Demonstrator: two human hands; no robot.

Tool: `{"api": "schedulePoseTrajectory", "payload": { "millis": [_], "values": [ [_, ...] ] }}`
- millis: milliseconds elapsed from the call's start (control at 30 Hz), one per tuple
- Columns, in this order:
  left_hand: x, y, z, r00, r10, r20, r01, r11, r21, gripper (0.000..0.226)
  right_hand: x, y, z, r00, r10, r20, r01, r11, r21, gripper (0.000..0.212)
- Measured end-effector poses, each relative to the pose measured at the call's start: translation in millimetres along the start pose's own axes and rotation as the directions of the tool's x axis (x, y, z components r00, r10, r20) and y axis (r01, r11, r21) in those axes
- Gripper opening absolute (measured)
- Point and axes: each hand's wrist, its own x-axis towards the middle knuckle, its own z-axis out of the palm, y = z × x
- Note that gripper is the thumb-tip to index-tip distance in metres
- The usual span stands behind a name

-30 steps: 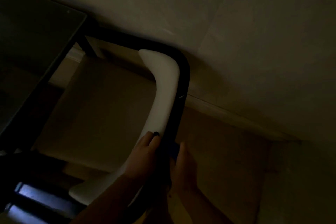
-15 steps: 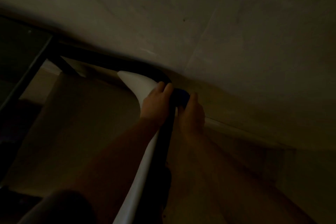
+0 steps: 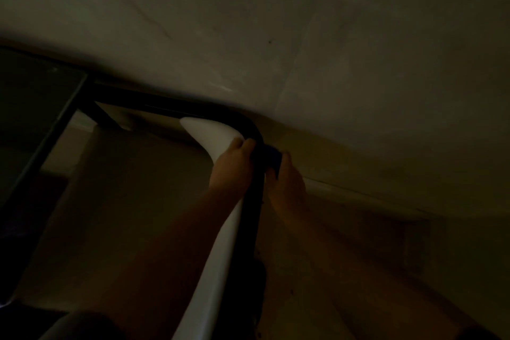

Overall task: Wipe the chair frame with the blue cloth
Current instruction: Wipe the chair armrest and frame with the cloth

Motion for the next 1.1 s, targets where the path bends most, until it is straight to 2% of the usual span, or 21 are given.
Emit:
{"api": "schedulePoseTrajectory", "payload": {
  "millis": [100,167,233,333,433,600,833,900,1000,1100],
  "values": [
    [-40,-4,6,1.000,-0.018,0.009,0.019,0.998,-0.054,0.030,-35,4,2,0.997,0.046,0.057,-0.052,0.992,0.112,0.025],
    [-68,-3,9,0.999,-0.026,0.034,0.029,0.997,-0.071,0.035,-62,10,1,0.989,0.084,0.120,-0.100,0.986,0.136,0.030],
    [-93,-4,11,0.998,-0.023,0.061,0.027,0.997,-0.071,0.037,-90,19,-1,0.986,0.089,0.140,-0.102,0.991,0.085,0.036],
    [-130,-9,12,0.998,-0.035,0.060,0.041,0.995,-0.094,0.035,-126,21,-3,0.971,0.119,0.207,-0.149,0.979,0.140,0.041],
    [-177,-12,11,0.995,-0.082,0.058,0.088,0.991,-0.102,0.033,-158,27,-2,0.955,0.111,0.274,-0.124,0.992,0.032,0.044],
    [-257,-8,5,0.989,-0.132,0.064,0.135,0.989,-0.053,0.029,-222,43,2,0.918,0.082,0.387,-0.074,0.997,-0.037,0.048],
    [-364,-12,1,0.985,-0.159,0.070,0.160,0.987,-0.011,0.020,-316,64,26,0.916,0.088,0.393,-0.059,0.995,-0.084,0.040],
    [-387,-13,-3,0.981,-0.179,0.071,0.180,0.984,-0.003,0.022,-337,68,33,0.907,0.093,0.412,-0.054,0.993,-0.106,0.046],
    [-405,-15,-8,0.975,-0.204,0.092,0.200,0.978,0.052,0.030,-355,69,41,0.897,0.107,0.428,-0.040,0.986,-0.163,0.051],
    [-397,-18,-10,0.976,-0.166,0.141,0.146,0.979,0.139,0.033,-352,68,46,0.912,0.126,0.391,-0.056,0.981,-0.187,0.052]
  ]
}}
